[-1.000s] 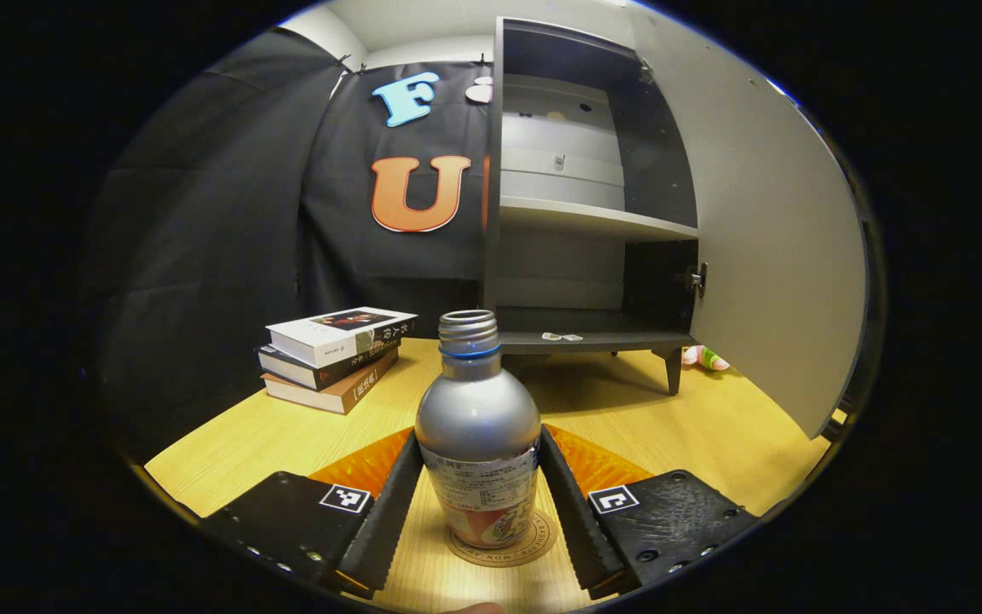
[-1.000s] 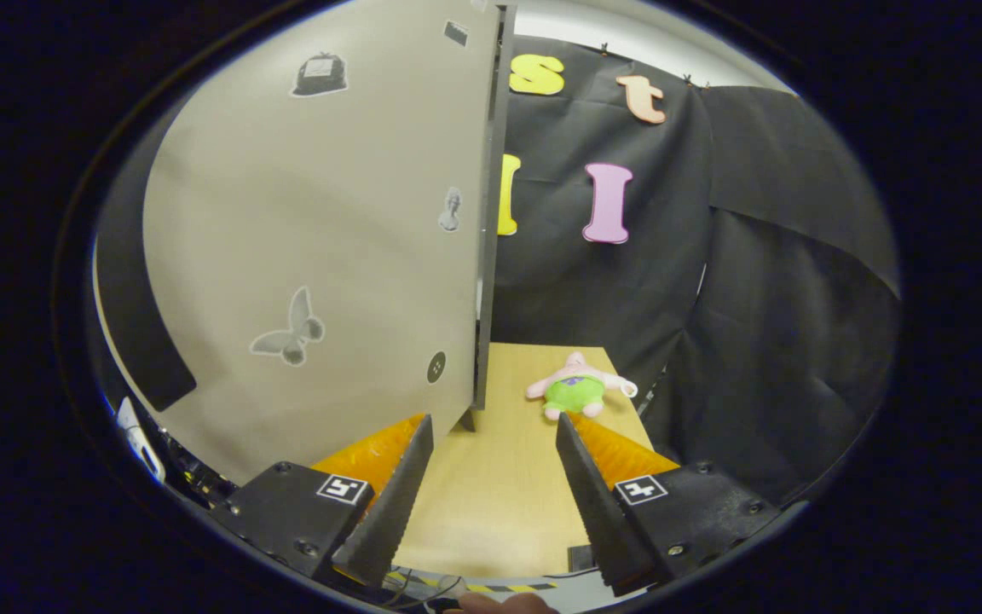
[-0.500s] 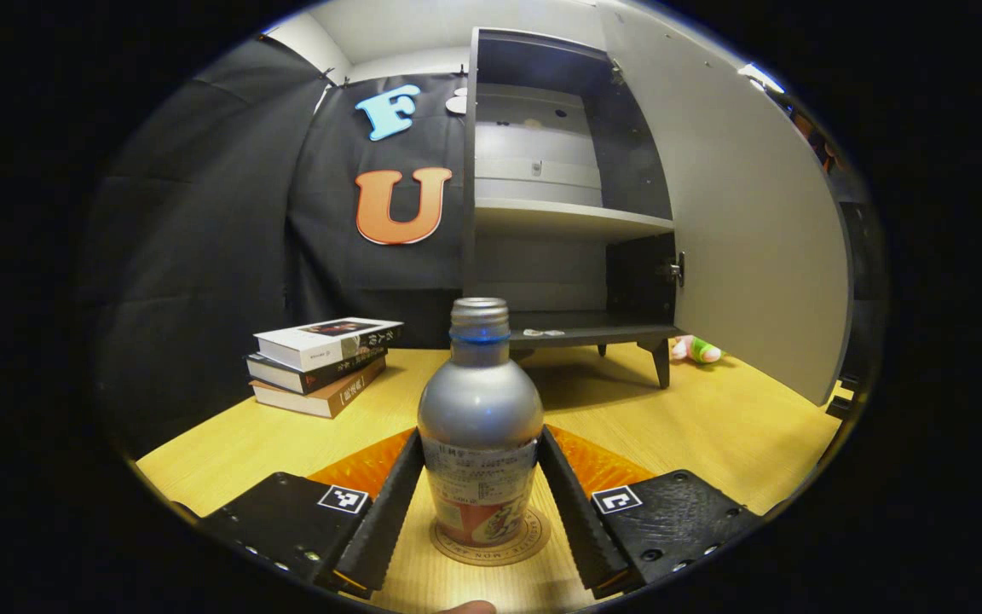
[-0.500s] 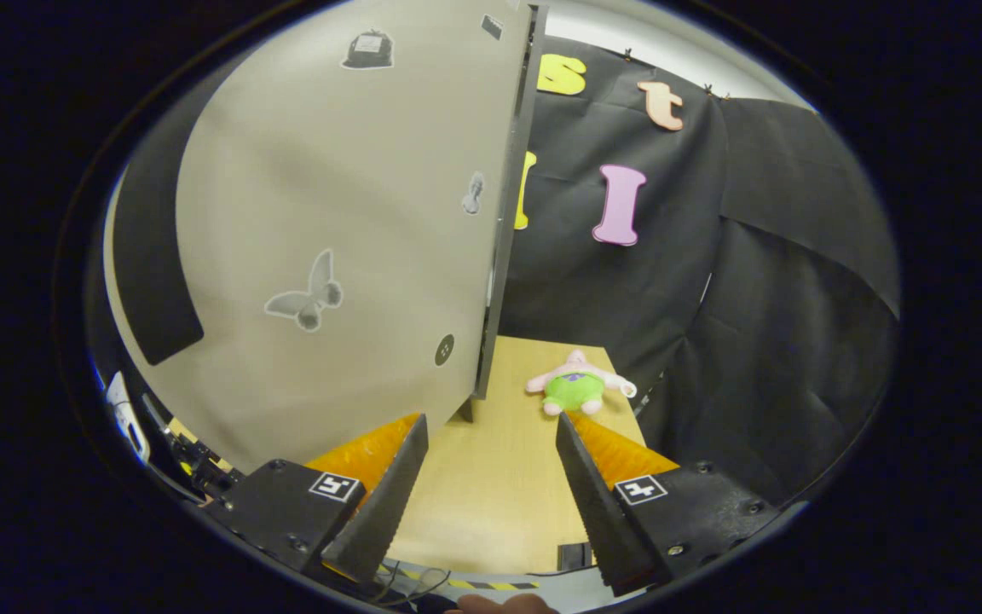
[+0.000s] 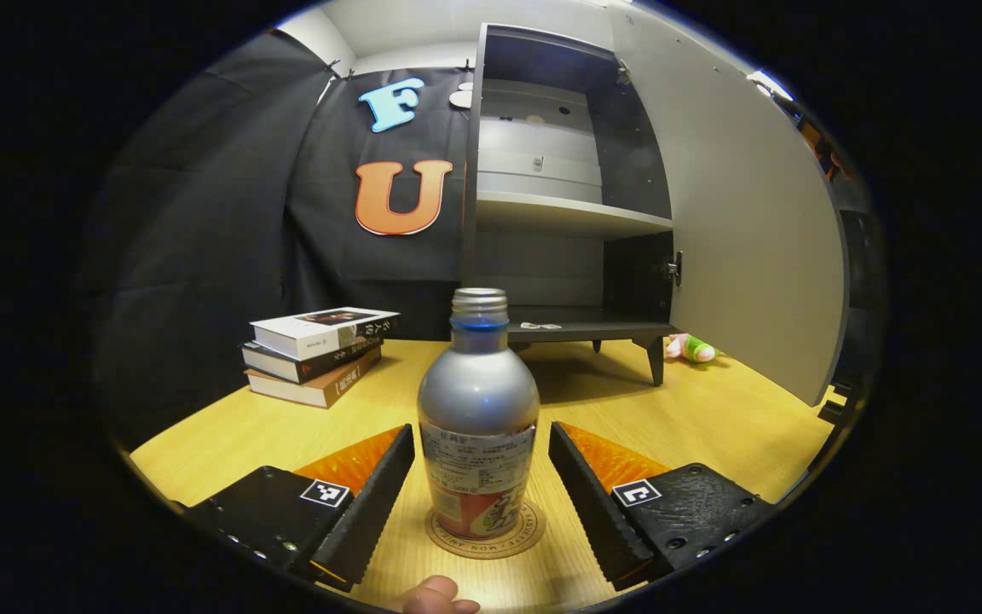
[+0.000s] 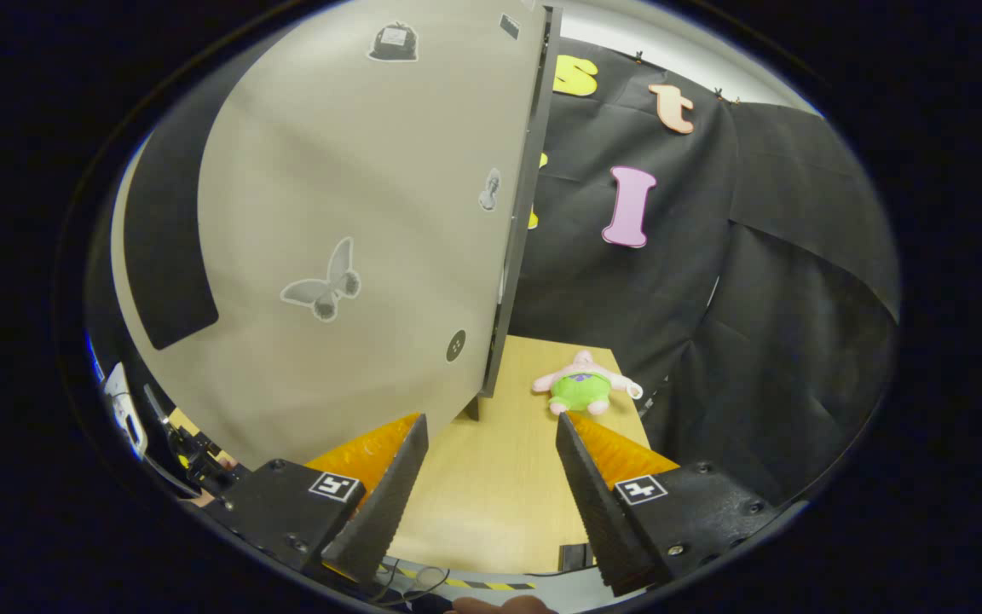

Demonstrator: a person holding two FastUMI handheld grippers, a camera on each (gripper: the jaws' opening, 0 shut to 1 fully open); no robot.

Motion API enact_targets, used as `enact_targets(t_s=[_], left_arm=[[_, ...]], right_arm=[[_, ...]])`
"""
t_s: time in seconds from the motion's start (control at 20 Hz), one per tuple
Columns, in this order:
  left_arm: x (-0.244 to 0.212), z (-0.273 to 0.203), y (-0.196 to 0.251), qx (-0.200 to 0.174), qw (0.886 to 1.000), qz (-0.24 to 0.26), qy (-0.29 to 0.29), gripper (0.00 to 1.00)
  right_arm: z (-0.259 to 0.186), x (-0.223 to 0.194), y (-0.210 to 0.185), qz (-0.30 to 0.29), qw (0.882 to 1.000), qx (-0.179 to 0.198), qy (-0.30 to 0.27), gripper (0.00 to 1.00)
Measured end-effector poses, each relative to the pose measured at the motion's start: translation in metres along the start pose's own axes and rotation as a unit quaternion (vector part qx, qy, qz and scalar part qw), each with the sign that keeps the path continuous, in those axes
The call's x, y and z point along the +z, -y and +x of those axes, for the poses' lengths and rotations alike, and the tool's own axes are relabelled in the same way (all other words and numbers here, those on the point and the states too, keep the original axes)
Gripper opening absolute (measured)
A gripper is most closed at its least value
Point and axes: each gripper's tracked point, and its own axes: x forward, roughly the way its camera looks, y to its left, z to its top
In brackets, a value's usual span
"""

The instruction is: Open the cabinet door with the right hand, grasp the bottle in the cabinet with the left hand and place it on the coaster, then close the cabinet door with the right hand.

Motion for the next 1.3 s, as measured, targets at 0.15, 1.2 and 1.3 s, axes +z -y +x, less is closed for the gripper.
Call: enact_targets(t_s=[0.15,1.2,1.3], left_arm=[[0.004,0.001,-0.001,-0.002,1.000,0.002,-0.003,0.95],[0.175,-0.029,-0.005,0.029,0.998,0.008,0.046,0.95],[0.209,-0.037,-0.016,0.060,0.997,0.004,0.048,0.95]], right_arm=[[0.001,0.003,-0.001,0.005,1.000,0.004,0.002,0.94],[-0.009,0.063,0.040,0.074,0.990,-0.033,0.117,0.95],[-0.015,0.073,0.059,0.100,0.982,-0.070,0.144,0.98]])
